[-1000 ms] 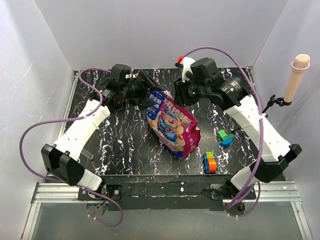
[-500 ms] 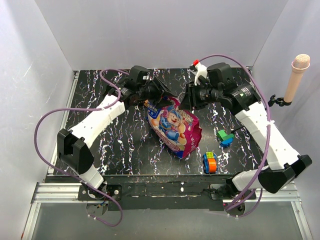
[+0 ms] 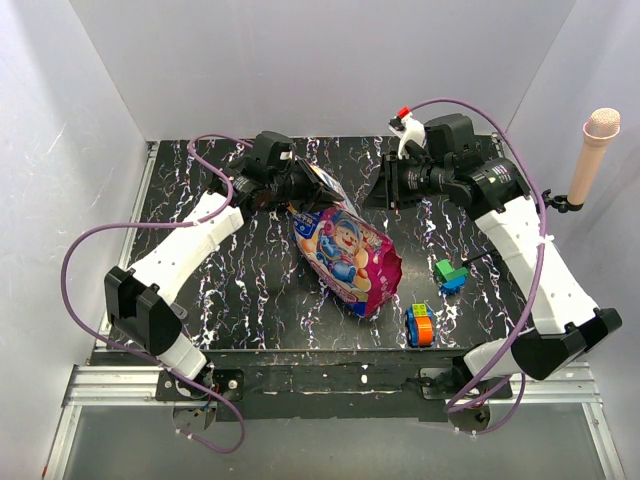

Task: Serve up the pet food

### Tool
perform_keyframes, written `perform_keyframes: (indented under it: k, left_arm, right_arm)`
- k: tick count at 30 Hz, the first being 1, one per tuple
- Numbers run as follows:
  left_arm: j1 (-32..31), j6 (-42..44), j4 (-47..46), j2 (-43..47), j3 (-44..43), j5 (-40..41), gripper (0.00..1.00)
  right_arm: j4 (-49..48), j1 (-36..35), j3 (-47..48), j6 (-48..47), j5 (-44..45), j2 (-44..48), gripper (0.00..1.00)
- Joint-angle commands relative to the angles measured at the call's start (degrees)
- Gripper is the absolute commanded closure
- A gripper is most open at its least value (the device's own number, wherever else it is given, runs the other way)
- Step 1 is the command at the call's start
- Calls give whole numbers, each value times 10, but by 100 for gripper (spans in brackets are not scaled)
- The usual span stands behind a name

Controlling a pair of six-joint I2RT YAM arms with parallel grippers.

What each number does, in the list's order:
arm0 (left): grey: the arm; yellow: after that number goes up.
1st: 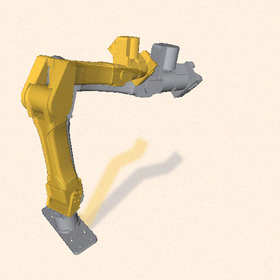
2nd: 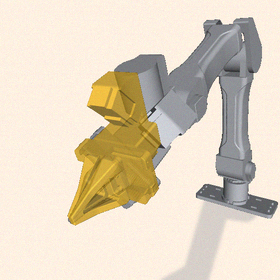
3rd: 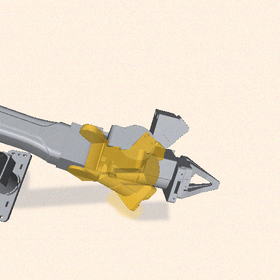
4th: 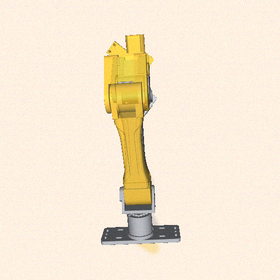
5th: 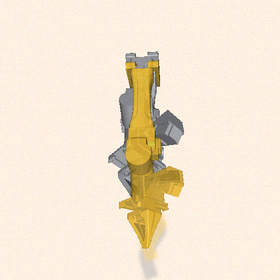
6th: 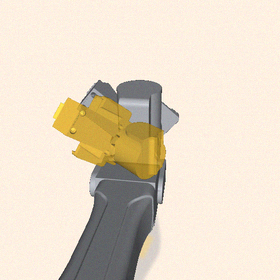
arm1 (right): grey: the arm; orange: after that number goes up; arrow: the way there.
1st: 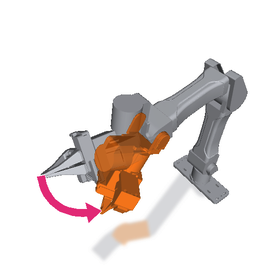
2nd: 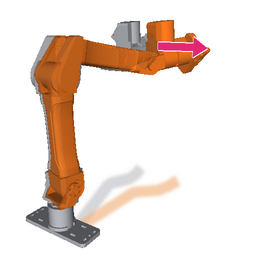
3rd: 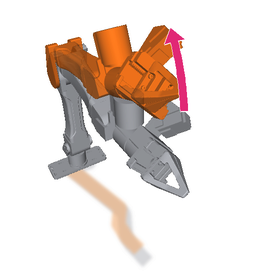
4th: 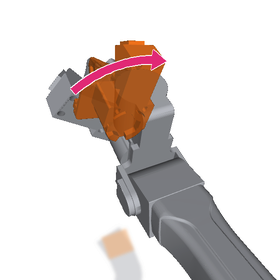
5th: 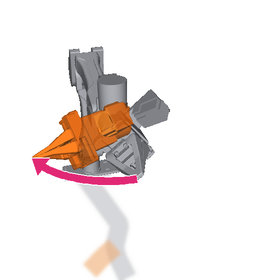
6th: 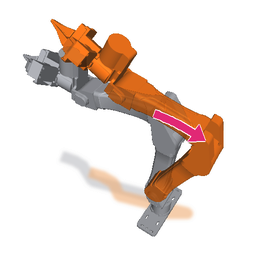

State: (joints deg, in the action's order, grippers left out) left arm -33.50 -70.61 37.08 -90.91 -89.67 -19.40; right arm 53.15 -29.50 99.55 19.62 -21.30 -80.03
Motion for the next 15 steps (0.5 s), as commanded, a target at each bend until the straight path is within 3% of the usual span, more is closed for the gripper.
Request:
perform_keyframes:
  k: [1,10,15]
  left_arm:
    - [-2,5,-3,37,-13,3,85]
    - [-2,-1,-3,33,-19,-2,85]
    - [-2,-2,-1,29,-24,-6,85]
  right_arm:
    - [-14,-15,22,-41,15,4,67]
    - [-29,-65,21,-71,70,-14,68]
    - [-15,-70,44,-98,112,-29,76]
